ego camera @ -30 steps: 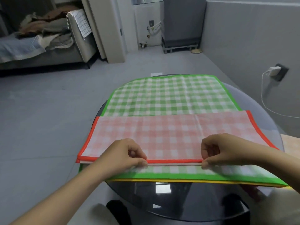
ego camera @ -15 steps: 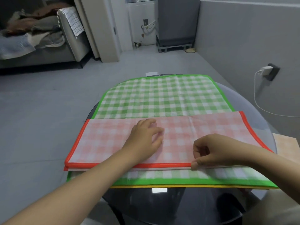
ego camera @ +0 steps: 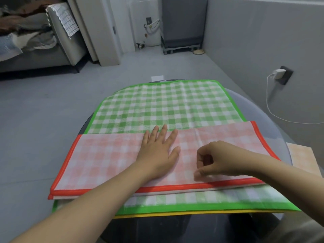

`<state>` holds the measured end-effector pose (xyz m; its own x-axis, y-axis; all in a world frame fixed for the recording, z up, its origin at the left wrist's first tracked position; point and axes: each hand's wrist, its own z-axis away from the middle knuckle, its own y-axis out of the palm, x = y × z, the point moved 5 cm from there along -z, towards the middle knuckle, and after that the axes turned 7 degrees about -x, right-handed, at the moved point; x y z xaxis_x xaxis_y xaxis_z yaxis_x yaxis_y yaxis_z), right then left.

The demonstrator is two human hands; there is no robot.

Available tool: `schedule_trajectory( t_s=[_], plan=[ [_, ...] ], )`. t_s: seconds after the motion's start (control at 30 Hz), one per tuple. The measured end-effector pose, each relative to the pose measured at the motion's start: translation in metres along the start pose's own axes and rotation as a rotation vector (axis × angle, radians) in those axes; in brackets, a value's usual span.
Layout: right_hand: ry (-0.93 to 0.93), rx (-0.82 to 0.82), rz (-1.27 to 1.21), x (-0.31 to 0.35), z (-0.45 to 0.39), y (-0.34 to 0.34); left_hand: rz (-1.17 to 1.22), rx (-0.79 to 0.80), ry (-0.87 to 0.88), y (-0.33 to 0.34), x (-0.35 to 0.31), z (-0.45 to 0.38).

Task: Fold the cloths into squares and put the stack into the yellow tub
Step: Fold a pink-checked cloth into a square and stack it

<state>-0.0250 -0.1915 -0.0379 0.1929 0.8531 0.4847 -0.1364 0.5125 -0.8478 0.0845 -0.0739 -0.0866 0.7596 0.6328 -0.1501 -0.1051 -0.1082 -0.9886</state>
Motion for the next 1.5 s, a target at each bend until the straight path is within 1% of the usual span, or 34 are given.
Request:
schedule_trajectory(
  t_s=[0.07,0.17,0.23,0.4,0.57,0.67,0.77,0.9,1.0,1.1,1.23,1.37,1.5],
  plan=[
    [-0.014,-0.117,0.019,-0.002,-0.01,-0.003,-0.001,-0.013,-0.002,0.001,0.001,0.0],
    [-0.07,-0.341,0.155,-0.006,-0.026,-0.005,-0.006,-0.032,-0.009,0.0,0.0,0.0],
    [-0.075,-0.386,0.225,-0.009,-0.032,0.002,-0.006,-0.036,-0.012,0.0,0.0,0.0],
    [-0.022,-0.311,0.29,-0.022,-0.031,0.024,-0.015,-0.041,-0.016,-0.001,-0.001,0.0],
    [0.109,-0.374,0.312,-0.06,-0.022,0.009,-0.003,-0.047,-0.024,-0.002,0.0,0.002],
    [0.22,-0.37,0.325,-0.09,-0.01,-0.006,-0.003,-0.044,-0.025,-0.002,0.0,0.004],
    [0.263,-0.392,0.353,-0.101,-0.001,-0.015,-0.005,-0.046,-0.025,-0.002,0.0,0.004],
    [0.265,-0.383,0.337,-0.098,0.0,-0.017,0.009,-0.041,-0.045,-0.003,-0.004,0.003],
    [0.255,-0.407,0.275,-0.089,-0.006,-0.019,0.019,-0.037,-0.082,-0.002,-0.013,0.003],
    [0.144,-0.43,0.226,-0.063,-0.02,-0.014,0.038,-0.027,-0.09,0.0,-0.027,0.002],
    [-0.008,-0.361,0.127,-0.024,-0.039,0.013,0.054,-0.042,-0.104,-0.002,-0.036,0.0],
    [-0.026,-0.37,0.217,-0.014,-0.045,0.029,0.06,-0.042,-0.072,-0.005,-0.023,0.003],
    [-0.004,-0.354,0.289,-0.015,-0.043,0.03,0.053,-0.053,-0.102,-0.009,0.017,0.017]
  ],
)
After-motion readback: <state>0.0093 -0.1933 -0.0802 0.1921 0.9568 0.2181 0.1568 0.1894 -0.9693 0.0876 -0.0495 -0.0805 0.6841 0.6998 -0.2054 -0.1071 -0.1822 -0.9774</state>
